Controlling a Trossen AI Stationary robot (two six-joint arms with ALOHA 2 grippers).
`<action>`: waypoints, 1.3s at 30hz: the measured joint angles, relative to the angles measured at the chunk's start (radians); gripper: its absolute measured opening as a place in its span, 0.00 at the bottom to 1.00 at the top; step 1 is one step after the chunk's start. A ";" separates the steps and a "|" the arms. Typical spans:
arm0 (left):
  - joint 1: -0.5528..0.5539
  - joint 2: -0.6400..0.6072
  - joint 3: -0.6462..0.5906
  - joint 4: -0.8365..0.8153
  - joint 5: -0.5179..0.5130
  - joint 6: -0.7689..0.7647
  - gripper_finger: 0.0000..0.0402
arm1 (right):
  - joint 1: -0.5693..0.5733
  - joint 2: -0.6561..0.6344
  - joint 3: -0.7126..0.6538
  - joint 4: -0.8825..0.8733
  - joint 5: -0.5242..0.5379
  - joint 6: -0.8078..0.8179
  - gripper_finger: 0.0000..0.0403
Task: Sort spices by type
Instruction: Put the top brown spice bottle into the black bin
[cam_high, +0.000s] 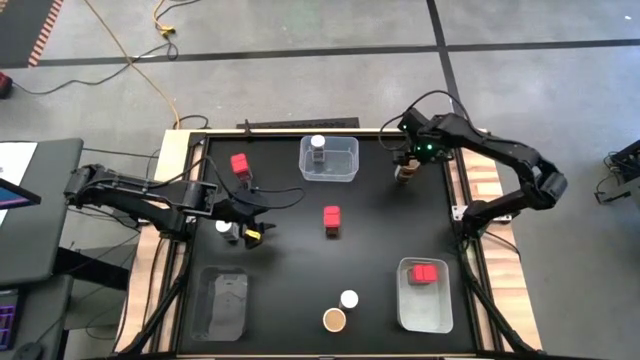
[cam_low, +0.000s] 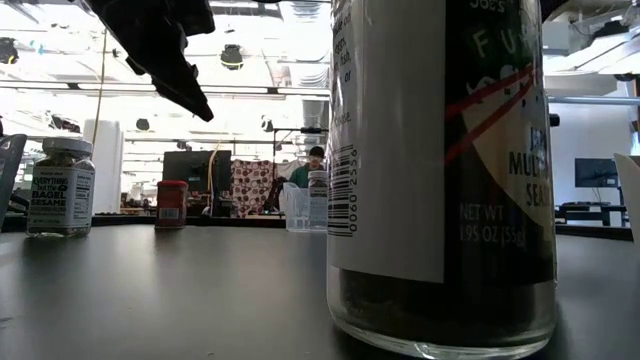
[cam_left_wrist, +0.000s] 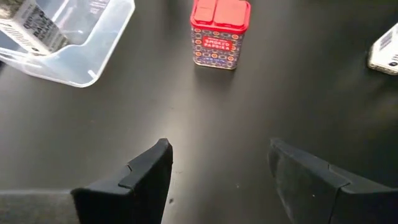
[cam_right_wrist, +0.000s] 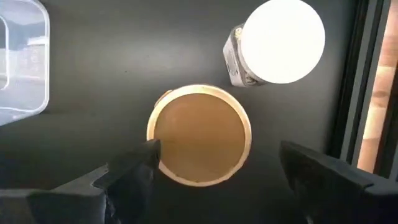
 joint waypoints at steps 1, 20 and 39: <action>0.000 0.000 0.000 0.000 -0.006 0.001 0.63 | 0.005 0.000 -0.002 0.004 0.000 0.004 0.89; 0.000 0.000 0.000 -0.001 -0.042 0.005 0.63 | 0.065 0.106 -0.005 0.099 -0.002 0.031 0.89; 0.000 0.000 0.000 -0.001 -0.042 0.002 0.63 | 0.073 0.148 -0.006 0.105 -0.002 0.045 0.72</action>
